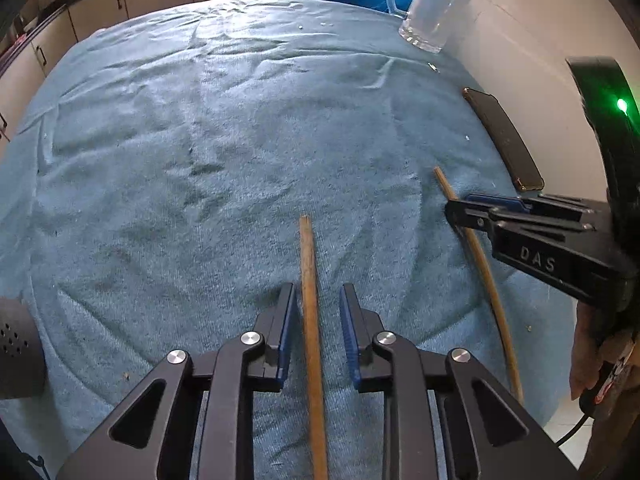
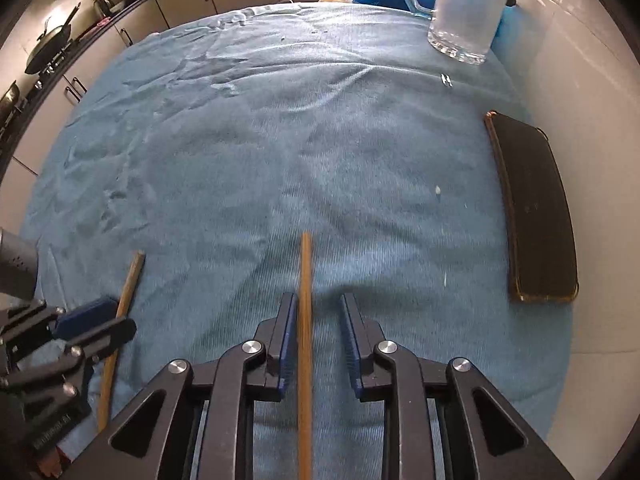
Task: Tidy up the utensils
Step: 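Close the left tool on a wooden chopstick while the right tool grasps the last one, then lift both chopsticks upright into the black holder while both tools open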
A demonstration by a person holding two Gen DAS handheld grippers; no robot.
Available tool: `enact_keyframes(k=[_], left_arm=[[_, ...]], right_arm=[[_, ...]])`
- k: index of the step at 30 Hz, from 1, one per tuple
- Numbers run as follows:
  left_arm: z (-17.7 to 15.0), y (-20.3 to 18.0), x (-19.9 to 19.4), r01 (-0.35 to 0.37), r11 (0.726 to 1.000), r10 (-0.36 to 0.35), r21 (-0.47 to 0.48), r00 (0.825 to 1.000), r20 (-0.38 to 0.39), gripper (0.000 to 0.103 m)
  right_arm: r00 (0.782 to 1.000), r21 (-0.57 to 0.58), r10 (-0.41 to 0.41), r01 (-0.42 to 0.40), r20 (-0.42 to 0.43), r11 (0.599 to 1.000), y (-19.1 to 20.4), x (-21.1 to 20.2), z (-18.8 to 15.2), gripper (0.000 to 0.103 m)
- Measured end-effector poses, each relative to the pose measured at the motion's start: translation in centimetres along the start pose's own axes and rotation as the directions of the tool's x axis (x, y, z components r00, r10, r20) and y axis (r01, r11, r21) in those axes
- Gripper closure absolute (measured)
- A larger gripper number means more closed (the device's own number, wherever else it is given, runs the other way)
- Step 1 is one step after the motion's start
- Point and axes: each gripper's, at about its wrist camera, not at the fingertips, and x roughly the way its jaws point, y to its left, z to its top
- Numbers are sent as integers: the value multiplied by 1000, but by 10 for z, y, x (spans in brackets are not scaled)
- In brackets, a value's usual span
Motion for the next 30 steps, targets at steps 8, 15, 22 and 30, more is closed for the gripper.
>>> enact_keyframes(k=[8, 15, 22, 30], left_arm=[[-19, 13, -17, 46, 998, -43, -37, 997, 71, 96], [-55, 19, -79, 73, 996, -61, -43, 972, 225, 96], [-95, 20, -146, 48, 998, -24, -44, 900, 435, 96], [-131, 47, -204, 65, 993, 8, -101, 808, 589, 96]], right_arm=[[995, 22, 21, -23, 102, 999, -2, -8, -14, 97], [948, 22, 99, -111, 302, 994, 12, -61, -53, 97], [878, -37, 154, -154, 454, 987, 50, -115, -91, 97], [806, -101, 215, -191, 552, 976, 86, -159, -112, 97]])
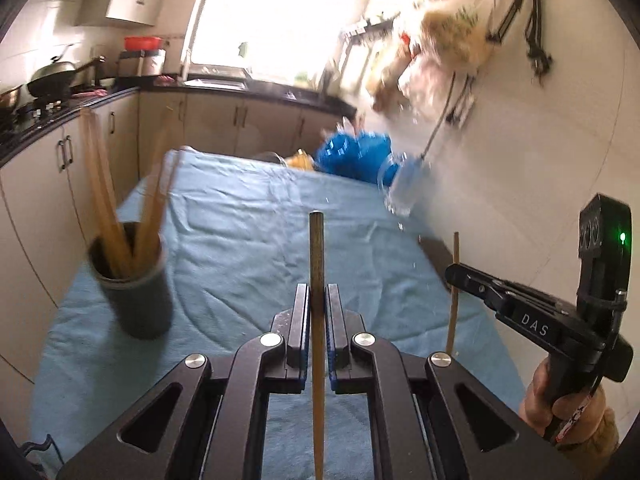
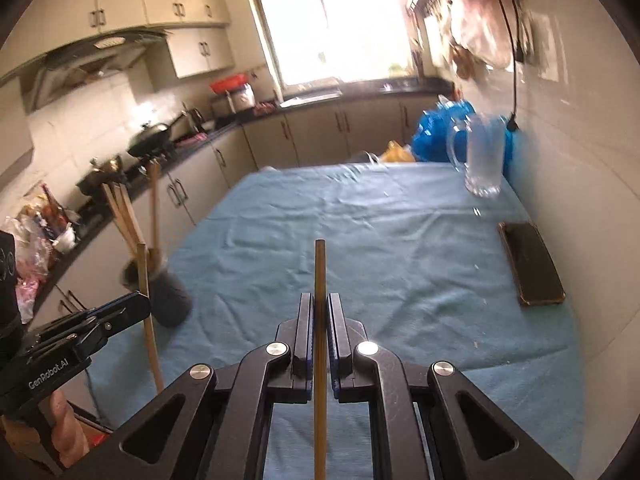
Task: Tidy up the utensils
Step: 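Lift both chopsticks upright into the black holder while both tools open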
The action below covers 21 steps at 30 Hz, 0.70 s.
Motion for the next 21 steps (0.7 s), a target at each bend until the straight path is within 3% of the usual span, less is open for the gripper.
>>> enact_keyframes(k=[9, 21], left_arm=[[22, 30, -54, -30, 998, 37, -47, 987, 159, 97], [60, 85, -103, -30, 991, 62, -130, 965, 253, 96]], right_arm=[[991, -61, 63, -56, 115, 997, 52, -19, 23, 97], [977, -135, 152, -132, 148, 982, 113, 1, 69, 97]])
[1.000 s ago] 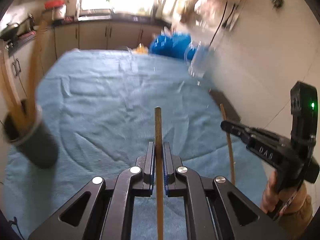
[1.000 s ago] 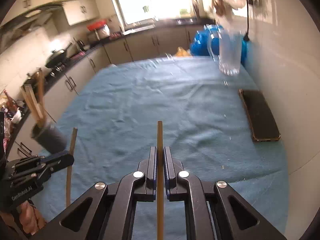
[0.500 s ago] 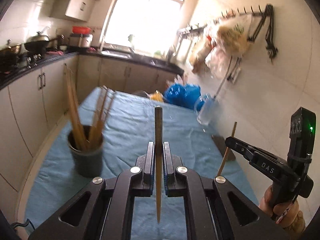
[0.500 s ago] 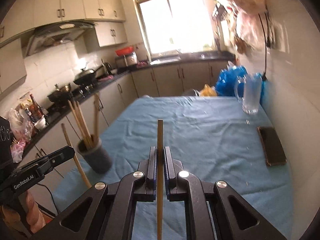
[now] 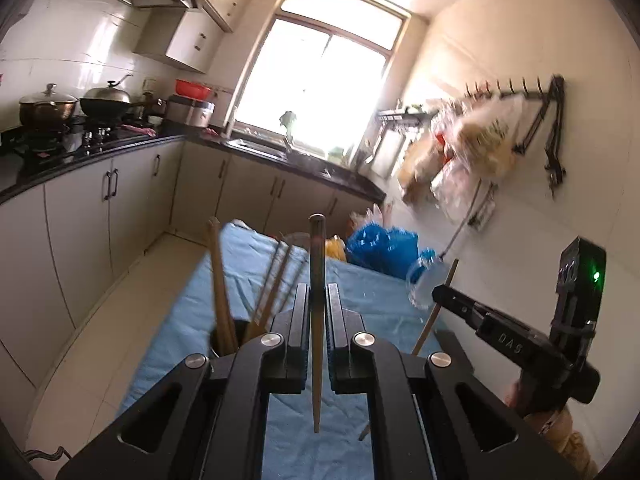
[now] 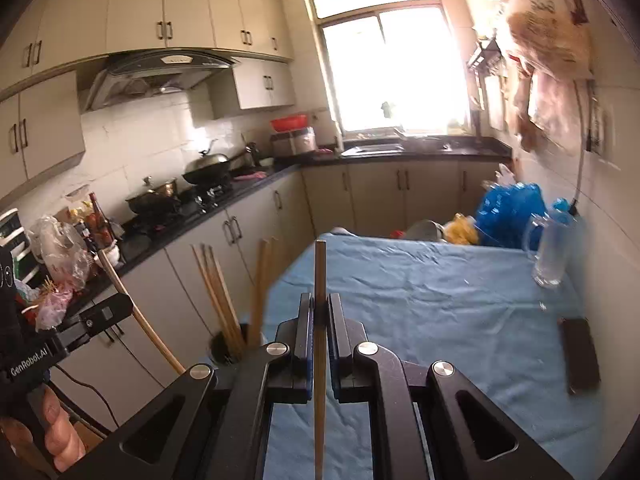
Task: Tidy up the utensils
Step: 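Lift both chopsticks upright into the black holder while both tools open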
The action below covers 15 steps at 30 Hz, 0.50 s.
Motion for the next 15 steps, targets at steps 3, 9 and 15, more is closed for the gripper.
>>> enact_keyframes(k=[3, 9, 15], left_arm=[[18, 9, -7, -10, 1000, 10, -7, 999, 32, 97], [54, 19, -12, -76, 996, 71, 39, 992, 108, 96], [67, 30, 19, -141, 988, 134, 55, 985, 109, 96]], right_arm=[[999, -9, 34, -34, 21, 999, 16, 12, 15, 97], [990, 2, 102, -102, 93, 995, 43, 35, 47, 97], [981, 39, 111, -119, 161, 992, 60, 63, 59, 96]])
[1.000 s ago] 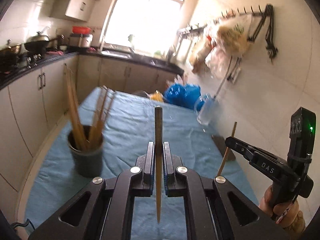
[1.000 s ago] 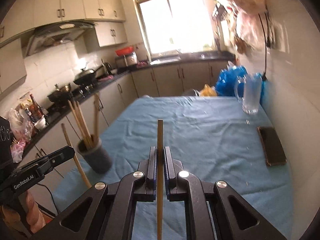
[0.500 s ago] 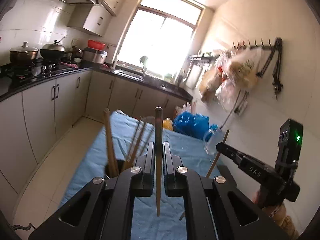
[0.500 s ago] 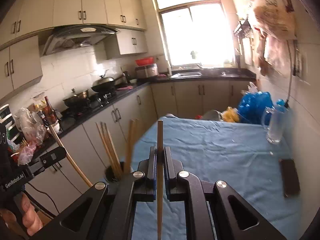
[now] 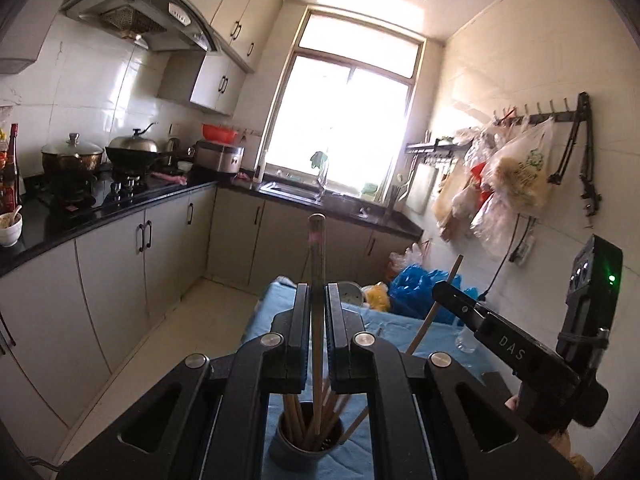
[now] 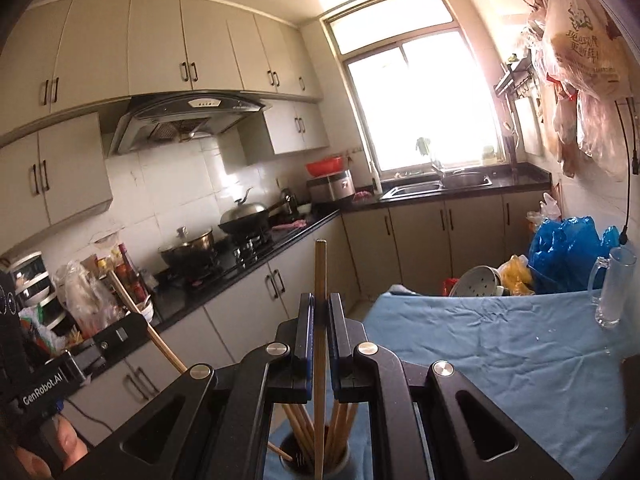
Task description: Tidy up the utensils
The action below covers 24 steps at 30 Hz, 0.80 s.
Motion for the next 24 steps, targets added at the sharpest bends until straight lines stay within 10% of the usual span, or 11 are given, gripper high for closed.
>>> enact_keyframes(k=[9, 18, 24], left_arm=[[-39, 14, 71, -40, 999, 32, -34, 980, -196, 96], [-47, 12, 66, -38, 999, 29, -39, 979, -203, 95], [-52, 11, 45, -62, 997, 53, -45, 984, -171, 65]], right_arm=[[991, 68, -26, 35, -130, 997, -23, 51, -40, 96], [980, 117, -13, 36, -197, 993, -40, 62, -57, 87], [982, 132, -21, 47, -188, 990, -47, 51, -58, 72]])
